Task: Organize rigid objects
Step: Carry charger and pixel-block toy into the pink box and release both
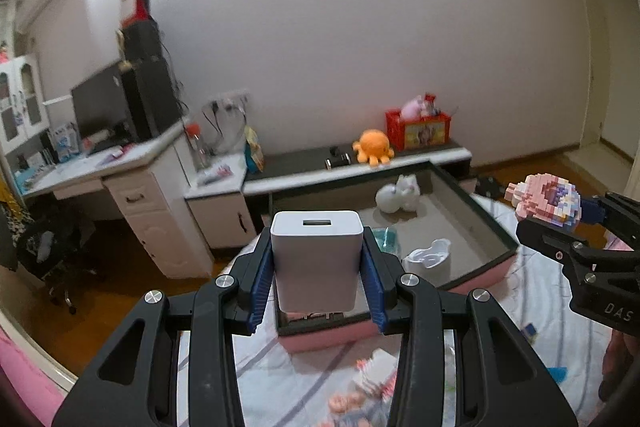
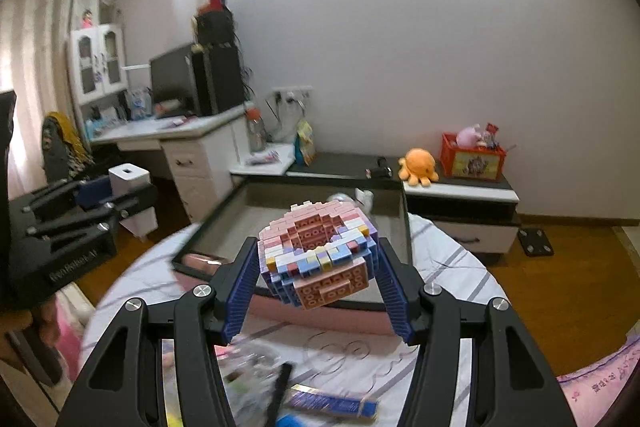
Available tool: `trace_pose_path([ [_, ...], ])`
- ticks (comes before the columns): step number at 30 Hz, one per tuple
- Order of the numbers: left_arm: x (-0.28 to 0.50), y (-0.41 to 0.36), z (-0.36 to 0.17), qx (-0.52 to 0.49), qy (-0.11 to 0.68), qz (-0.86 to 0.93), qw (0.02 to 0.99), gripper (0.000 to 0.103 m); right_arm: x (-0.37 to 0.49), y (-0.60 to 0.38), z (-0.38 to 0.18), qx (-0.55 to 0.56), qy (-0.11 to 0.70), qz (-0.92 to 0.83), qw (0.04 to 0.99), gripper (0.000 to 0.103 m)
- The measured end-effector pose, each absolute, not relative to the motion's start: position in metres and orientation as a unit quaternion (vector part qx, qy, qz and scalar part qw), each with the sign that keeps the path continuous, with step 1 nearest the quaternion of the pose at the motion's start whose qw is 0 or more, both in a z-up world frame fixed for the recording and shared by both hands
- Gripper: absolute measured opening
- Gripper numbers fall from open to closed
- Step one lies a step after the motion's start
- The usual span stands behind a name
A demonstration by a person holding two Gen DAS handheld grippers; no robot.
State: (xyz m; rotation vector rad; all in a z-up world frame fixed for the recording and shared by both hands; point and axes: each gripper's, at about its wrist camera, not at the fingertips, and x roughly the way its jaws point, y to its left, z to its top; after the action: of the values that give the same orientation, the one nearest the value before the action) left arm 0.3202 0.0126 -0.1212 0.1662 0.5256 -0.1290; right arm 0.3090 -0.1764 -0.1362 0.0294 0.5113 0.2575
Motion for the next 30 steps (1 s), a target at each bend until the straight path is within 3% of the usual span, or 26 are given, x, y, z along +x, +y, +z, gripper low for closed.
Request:
trace_pose_path([
  [9,0.406,0.009,-0.186,0.099,0.355,-0.059,0.928,0.041,0.381,-0.181,-0.190,0.005,0.334,0.107,0.937,0.058],
  [16,0.411,0.006,-0.197,0.109,0.362,-0.061,0.924,0.044,0.393,-0.187,-0.207,0.007,0.352,0.095,0.931,0.059],
  [20,0.403,0.008,-0.191,0.106,0.344,-0.057,0.931,0.074,0.392,-0.191,-0.205,0.019,0.353,0.102,0.930,0.061],
  [26,0.365,0.019,-0.160,0.096,0.296,-0.051,0.949,0.094,0.367,-0.195,-0.183,0.029,0.329,0.098,0.939,0.081],
  [30,0.316,0.029,-0.133,0.085,0.248,-0.039,0.964,0.103,0.328,-0.195,-0.153,0.035,0.289,0.106,0.951,0.081],
])
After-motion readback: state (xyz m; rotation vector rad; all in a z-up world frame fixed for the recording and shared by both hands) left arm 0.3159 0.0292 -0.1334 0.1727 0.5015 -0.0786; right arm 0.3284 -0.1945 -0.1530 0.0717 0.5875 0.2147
